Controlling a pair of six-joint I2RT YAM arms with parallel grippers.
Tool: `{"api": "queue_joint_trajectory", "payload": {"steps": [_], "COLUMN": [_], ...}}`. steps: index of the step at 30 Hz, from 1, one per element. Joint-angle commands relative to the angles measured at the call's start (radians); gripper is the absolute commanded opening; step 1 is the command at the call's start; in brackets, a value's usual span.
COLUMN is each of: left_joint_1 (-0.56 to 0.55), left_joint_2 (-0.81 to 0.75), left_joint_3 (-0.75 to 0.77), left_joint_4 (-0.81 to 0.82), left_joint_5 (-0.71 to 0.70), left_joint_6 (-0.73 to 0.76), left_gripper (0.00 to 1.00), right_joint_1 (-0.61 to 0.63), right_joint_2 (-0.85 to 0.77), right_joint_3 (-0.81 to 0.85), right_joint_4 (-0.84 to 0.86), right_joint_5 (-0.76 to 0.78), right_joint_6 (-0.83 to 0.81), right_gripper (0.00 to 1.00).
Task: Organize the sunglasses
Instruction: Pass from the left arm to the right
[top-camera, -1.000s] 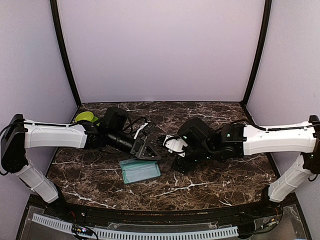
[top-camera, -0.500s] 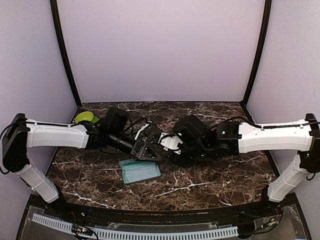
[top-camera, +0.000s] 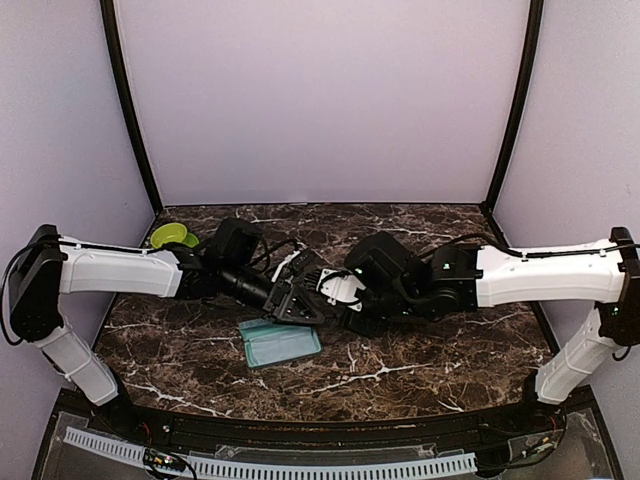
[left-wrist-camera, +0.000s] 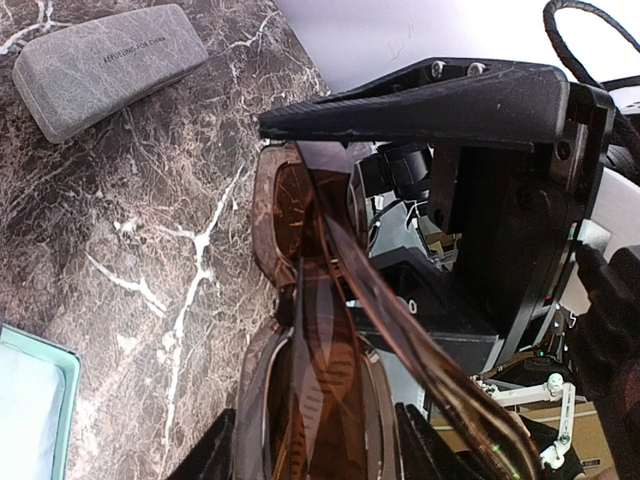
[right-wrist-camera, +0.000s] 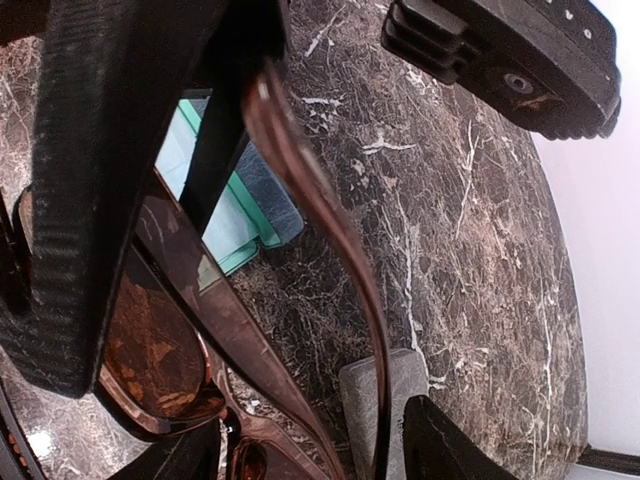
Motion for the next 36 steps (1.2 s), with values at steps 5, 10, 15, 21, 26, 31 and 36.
{"api": "queue_joint_trajectory", "payload": {"steps": [5,10,15,21,26,31,36], "left_joint_1": [0.0,0.0,0.0,0.0,0.0,0.0,0.0], "left_joint_2": [0.011,0.014,0.017,0.014,0.004,-0.004,-0.019], "left_joint_3": [0.028,0.026,0.022,0.02,0.014,0.006,-0.003], "left_joint_4": [0.0,0.001,0.003,0.007,0.007,0.006,0.007], "left_joint_5": [0.022,0.023,0.023,0.02,0.01,0.002,-0.007], "left_joint_6": [-0.012,-0.013,-0.015,-0.013,-0.006,-0.003,0.0], "left_gripper": [0.0,0.0,0.0,0.0,0.11,0.25,0.4], "right_joint_1": [0.02,0.024,0.026,0.025,0.025,0.022,0.015], "right_joint_2": [-0.002,-0.003,0.008,0.014,0.021,0.016,0.005], "right_joint_3": [0.033,0.028,0.028,0.029,0.026,0.013,-0.001], "right_joint_4": [0.04,0.042,0.039,0.035,0.031,0.03,0.026], "right_joint_5": [0.008,0.006,0.009,0.029,0.056,0.068,0.067], "right_joint_6": [0.002,0.002,0.008,0.022,0.033,0.043,0.055], "right_gripper": [0.58,0.5,0.42,0.37,0.35,0.33,0.33]}}
